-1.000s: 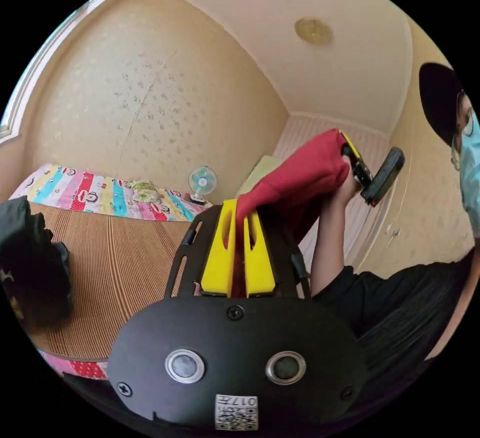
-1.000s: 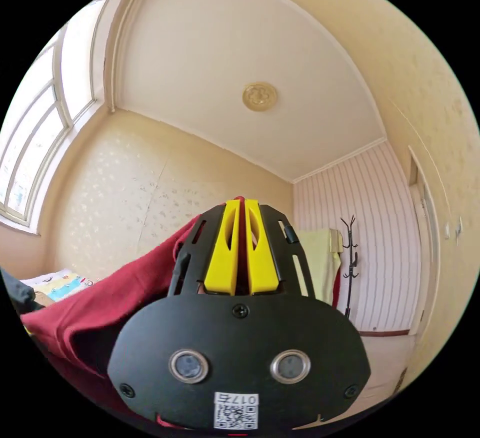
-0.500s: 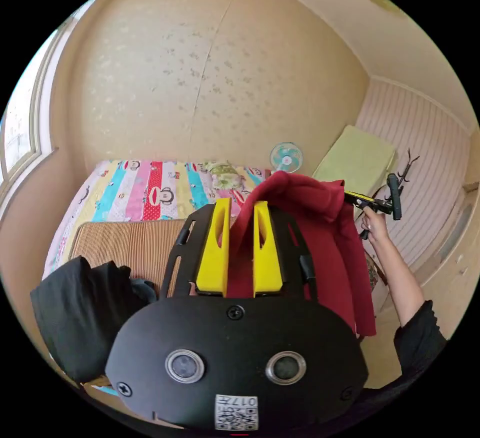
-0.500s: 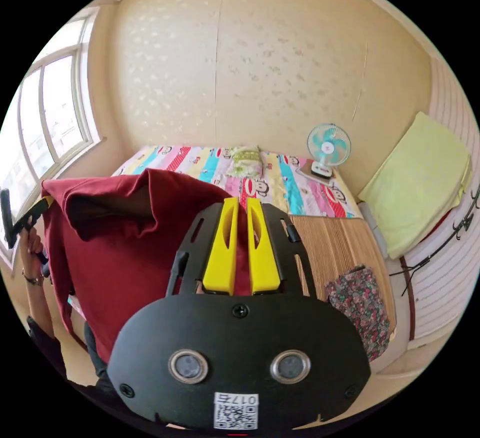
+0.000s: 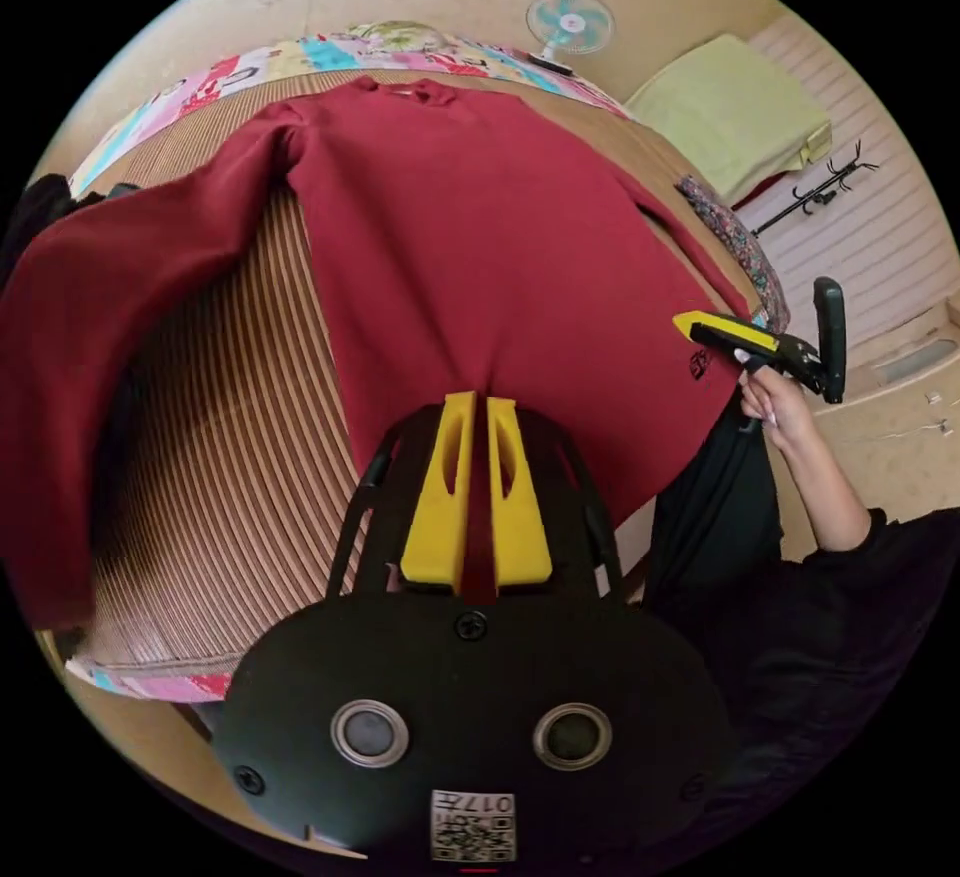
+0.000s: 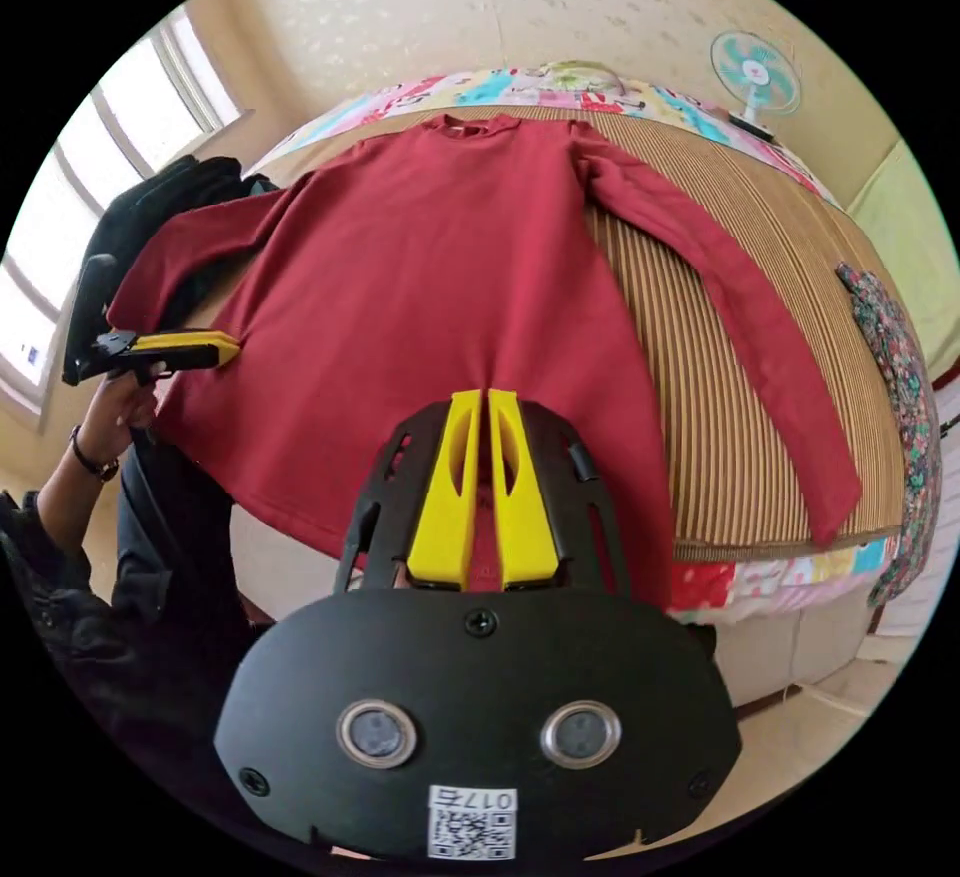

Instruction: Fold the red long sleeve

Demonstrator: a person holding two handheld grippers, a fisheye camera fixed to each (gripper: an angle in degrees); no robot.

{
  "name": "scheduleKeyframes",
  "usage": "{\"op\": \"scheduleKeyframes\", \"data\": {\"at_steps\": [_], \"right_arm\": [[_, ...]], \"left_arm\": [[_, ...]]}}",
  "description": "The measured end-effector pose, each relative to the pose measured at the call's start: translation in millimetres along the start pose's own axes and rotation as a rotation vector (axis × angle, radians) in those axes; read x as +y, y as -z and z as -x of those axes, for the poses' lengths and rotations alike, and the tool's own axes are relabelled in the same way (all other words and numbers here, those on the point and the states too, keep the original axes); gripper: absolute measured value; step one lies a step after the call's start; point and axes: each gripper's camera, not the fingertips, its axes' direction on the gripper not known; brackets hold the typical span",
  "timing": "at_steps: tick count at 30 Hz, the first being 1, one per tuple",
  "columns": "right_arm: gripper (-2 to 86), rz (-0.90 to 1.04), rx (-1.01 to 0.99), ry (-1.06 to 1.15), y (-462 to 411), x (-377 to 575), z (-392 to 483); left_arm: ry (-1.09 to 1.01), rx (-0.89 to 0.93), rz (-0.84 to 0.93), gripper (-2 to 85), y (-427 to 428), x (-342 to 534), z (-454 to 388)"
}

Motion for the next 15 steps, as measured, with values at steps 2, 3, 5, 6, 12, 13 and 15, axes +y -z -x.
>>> {"op": "scheduleKeyframes", "data": {"at_steps": [2,3,5,6,12,13,15], "right_arm": [[2.0,0.118,0.008,0.034,12.0,13.1,1.2],[1.7,0.252,0.035,0.052,16.0,15.6,-1.7],[1.7,0.365,0.104,-0.014,25.2,18.6,-22.3],[2.0,0.219,0.055,-0.148,50.1,24.8,-49.6],[10.9,-0.423,-0.553,-0.892,75.9,90.1,-239.4],[11.1,-0.448,-0.563,-0.94,70.9,94.1,-251.1],[11.2,-0.487,-0.645,-1.125,47.6,109.4,-290.4]], "left_arm": [[0.031,0.034,0.036,2.0,0.8,21.2,-9.5],[0.04,0.057,0.052,1.6,1.8,33.3,-15.0],[0.047,0.101,0.095,0.9,1.7,48.2,-19.4],[0.064,0.154,0.095,0.7,3.3,57.9,-18.2],[0.292,0.332,-0.06,4.1,17.7,102.5,18.2],[0.309,0.343,-0.07,4.4,19.0,105.4,21.7],[0.367,0.374,-0.11,4.7,27.1,114.9,33.3]]}}
